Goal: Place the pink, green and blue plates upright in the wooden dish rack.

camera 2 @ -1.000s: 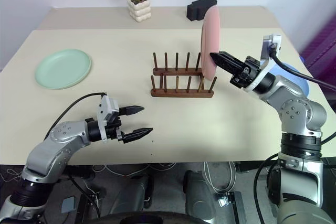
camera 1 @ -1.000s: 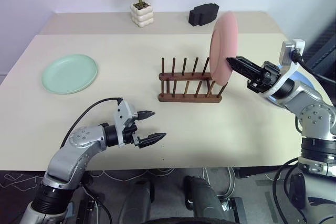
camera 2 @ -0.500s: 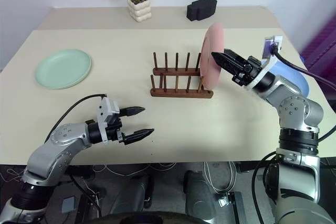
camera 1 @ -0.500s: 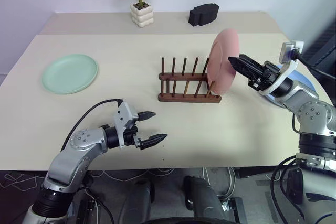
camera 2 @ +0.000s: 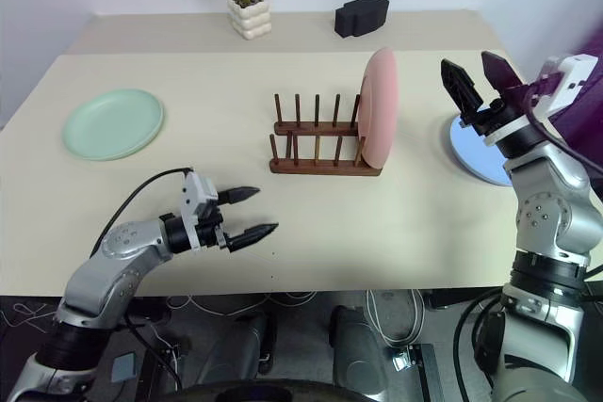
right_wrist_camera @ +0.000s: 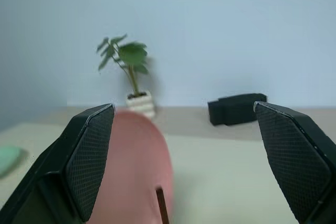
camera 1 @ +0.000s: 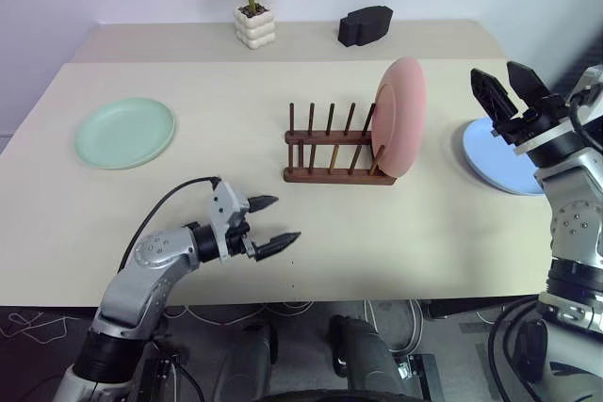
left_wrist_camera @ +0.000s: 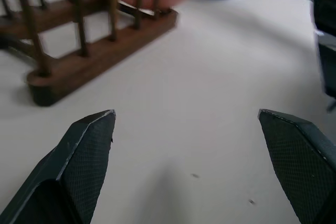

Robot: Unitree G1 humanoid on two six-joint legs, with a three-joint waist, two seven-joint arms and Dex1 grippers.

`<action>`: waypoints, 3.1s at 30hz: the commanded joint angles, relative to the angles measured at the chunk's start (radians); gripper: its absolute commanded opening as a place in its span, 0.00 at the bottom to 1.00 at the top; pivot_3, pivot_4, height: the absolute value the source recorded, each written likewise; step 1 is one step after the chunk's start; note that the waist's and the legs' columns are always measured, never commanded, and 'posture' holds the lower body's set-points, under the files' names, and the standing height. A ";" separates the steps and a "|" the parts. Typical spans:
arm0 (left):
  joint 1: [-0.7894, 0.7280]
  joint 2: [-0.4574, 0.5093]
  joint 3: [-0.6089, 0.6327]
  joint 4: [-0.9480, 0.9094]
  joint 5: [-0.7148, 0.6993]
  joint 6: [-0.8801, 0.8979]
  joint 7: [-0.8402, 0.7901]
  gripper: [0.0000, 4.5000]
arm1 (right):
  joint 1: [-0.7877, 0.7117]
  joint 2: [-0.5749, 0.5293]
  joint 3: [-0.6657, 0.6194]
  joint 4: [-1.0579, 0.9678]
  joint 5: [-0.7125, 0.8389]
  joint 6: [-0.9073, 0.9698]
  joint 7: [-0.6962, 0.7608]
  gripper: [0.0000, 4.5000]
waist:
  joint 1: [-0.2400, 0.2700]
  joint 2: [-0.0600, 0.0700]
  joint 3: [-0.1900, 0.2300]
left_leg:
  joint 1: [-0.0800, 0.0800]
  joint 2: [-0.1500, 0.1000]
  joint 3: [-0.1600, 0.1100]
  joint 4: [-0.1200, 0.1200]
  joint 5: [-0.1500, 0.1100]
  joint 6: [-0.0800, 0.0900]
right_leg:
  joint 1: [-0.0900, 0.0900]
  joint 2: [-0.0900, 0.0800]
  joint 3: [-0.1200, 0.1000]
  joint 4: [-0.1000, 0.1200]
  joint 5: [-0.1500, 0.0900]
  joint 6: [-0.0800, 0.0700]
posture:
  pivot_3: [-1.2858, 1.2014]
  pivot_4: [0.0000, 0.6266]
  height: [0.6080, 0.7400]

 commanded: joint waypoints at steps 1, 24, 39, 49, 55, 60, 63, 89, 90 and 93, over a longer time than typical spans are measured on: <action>-0.059 -0.002 0.155 0.063 -0.036 -0.021 0.077 1.00 | 0.020 -0.078 0.039 -0.155 -0.042 -0.037 0.069 0.96 | -0.003 0.000 0.000 | 0.000 0.000 0.000 0.000 0.000 0.000 | 0.000 0.000 0.000 0.000 0.000 0.000 | 0.52 0.24 0.99; -0.471 0.031 0.648 0.477 0.103 0.313 1.035 1.00 | -0.144 0.060 0.700 -0.255 -0.454 -0.150 0.198 0.96 | 0.002 -0.004 0.000 | -0.001 -0.002 -0.003 0.000 0.000 0.000 | 0.000 0.000 -0.001 0.000 0.003 0.007 | 0.52 0.24 0.99; -0.607 0.014 0.727 0.814 0.041 0.283 1.057 0.35 | -0.094 0.101 0.723 -0.270 -0.521 -0.162 0.195 0.97 | -0.001 -0.005 -0.001 | 0.000 -0.002 -0.003 0.000 0.001 -0.002 | -0.001 -0.001 -0.001 0.001 0.003 0.006 | 0.52 0.24 0.99; -0.599 -0.017 0.702 0.735 0.017 0.175 1.014 0.01 | -0.087 0.114 0.723 -0.262 -0.540 -0.169 0.191 0.97 | 0.002 -0.005 -0.001 | 0.000 -0.003 -0.002 0.000 0.001 -0.002 | 0.000 -0.001 -0.001 0.001 0.003 0.006 | 0.52 0.24 0.99; -0.580 -0.053 0.567 0.498 0.054 0.067 0.917 0.01 | -0.119 0.122 0.714 -0.227 -0.583 -0.203 0.165 0.97 | 0.002 -0.005 -0.001 | -0.001 -0.003 -0.003 0.000 0.001 -0.003 | 0.000 -0.001 -0.001 0.001 0.003 0.006 | 0.52 0.24 0.99; -0.630 -0.065 0.393 0.309 0.112 -0.006 0.821 0.01 | -0.176 0.131 0.712 -0.161 -0.676 -0.279 0.099 0.97 | 0.003 -0.006 -0.001 | -0.001 -0.003 -0.003 0.000 0.002 -0.004 | -0.001 -0.001 -0.001 0.000 0.003 0.006 | 0.52 0.24 0.99; -0.671 -0.096 0.320 0.232 0.131 0.005 0.814 0.01 | -0.209 0.139 0.712 -0.121 -0.748 -0.337 0.035 0.97 | 0.001 -0.005 -0.001 | -0.001 -0.003 -0.002 0.000 0.002 -0.004 | -0.001 -0.001 -0.001 0.000 0.003 0.006 | 0.52 0.24 0.99; -0.745 -0.207 0.161 -0.101 0.145 0.376 0.770 0.00 | -0.298 0.180 0.767 0.064 -1.118 -0.577 -0.205 0.92 | -0.002 -0.005 0.000 | -0.001 -0.003 -0.002 0.000 0.002 -0.004 | -0.001 0.000 -0.001 0.001 0.003 0.006 | 0.52 0.24 0.99; -0.742 -0.207 0.160 -0.104 0.147 0.381 0.768 0.00 | -0.299 0.181 0.767 0.065 -1.119 -0.578 -0.205 0.85 | -0.002 -0.005 0.000 | -0.001 -0.003 -0.002 0.000 0.002 -0.004 | -0.001 0.000 -0.001 0.001 0.003 0.006 | 0.52 0.24 0.99; -0.740 -0.210 0.162 -0.112 0.148 0.395 0.765 0.00 | -0.301 0.182 0.767 0.070 -1.122 -0.578 -0.204 0.59 | -0.002 -0.005 0.000 | -0.001 -0.003 -0.003 0.000 0.002 -0.004 | -0.001 0.000 -0.001 0.001 0.003 0.006 | 0.52 0.24 0.99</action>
